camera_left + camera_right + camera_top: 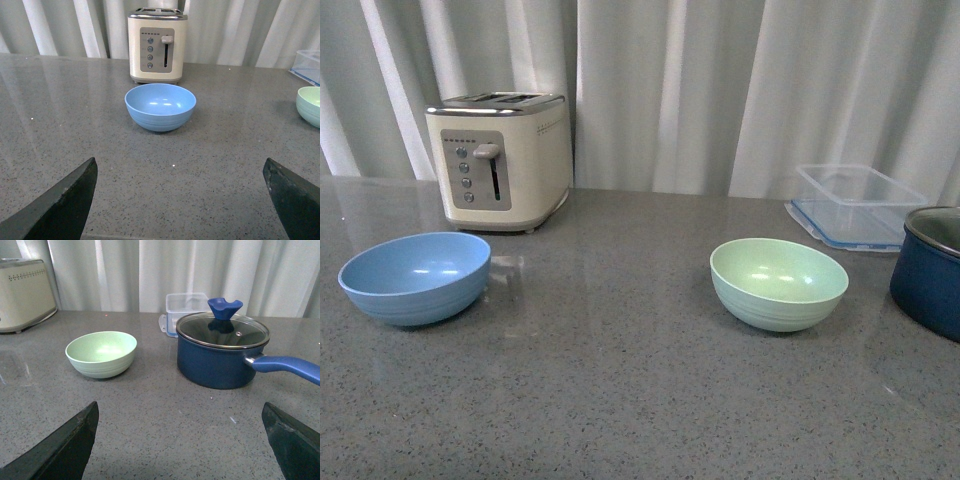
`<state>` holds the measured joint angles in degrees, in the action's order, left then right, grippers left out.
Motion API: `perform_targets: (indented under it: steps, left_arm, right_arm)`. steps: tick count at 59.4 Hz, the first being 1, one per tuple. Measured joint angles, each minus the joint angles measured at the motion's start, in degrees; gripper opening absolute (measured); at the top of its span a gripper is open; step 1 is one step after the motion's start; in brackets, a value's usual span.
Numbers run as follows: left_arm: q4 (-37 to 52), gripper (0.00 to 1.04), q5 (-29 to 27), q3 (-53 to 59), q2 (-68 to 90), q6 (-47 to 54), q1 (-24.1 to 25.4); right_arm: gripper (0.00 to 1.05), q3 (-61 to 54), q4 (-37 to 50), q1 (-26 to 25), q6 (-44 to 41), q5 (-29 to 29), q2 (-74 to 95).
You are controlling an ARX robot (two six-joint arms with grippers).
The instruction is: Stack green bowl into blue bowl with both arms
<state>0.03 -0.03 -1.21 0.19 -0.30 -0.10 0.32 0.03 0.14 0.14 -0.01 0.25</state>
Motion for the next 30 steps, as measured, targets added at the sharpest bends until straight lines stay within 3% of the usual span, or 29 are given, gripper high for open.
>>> perform_targets:
  steps: [30]
  left_arm:
    - [0.00,0.98,0.00,0.00,0.00,0.00,0.00]
  right_arm:
    - [0.95,0.00,0.00,0.00,0.00,0.00,0.00]
